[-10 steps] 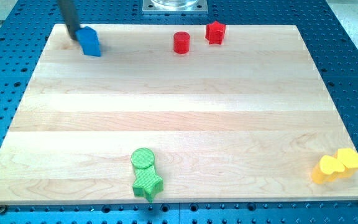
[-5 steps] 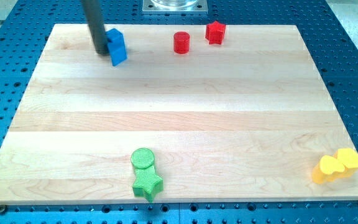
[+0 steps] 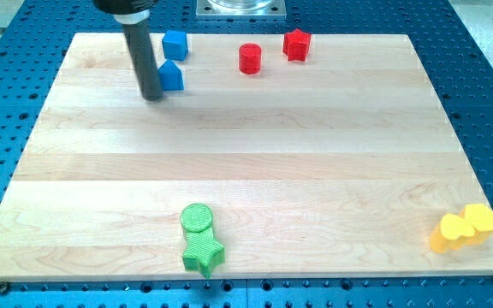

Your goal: Move the blue triangle to the left of the red circle

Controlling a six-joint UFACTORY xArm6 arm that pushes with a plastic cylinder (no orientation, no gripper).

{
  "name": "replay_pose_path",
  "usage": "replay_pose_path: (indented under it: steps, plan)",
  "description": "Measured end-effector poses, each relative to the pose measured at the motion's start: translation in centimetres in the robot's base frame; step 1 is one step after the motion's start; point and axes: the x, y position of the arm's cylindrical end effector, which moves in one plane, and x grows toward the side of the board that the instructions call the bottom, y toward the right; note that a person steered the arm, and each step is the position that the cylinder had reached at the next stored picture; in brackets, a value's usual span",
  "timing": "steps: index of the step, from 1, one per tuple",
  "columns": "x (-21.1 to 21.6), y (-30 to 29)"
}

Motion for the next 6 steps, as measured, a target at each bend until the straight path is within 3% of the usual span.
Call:
replay_pose_path:
  steps: [2, 4, 5, 6]
  plan:
    - [-1.1, -2.5]
    - [-2.9, 3.5]
    - [-1.6, -0.1]
    - [-3.3, 0.0]
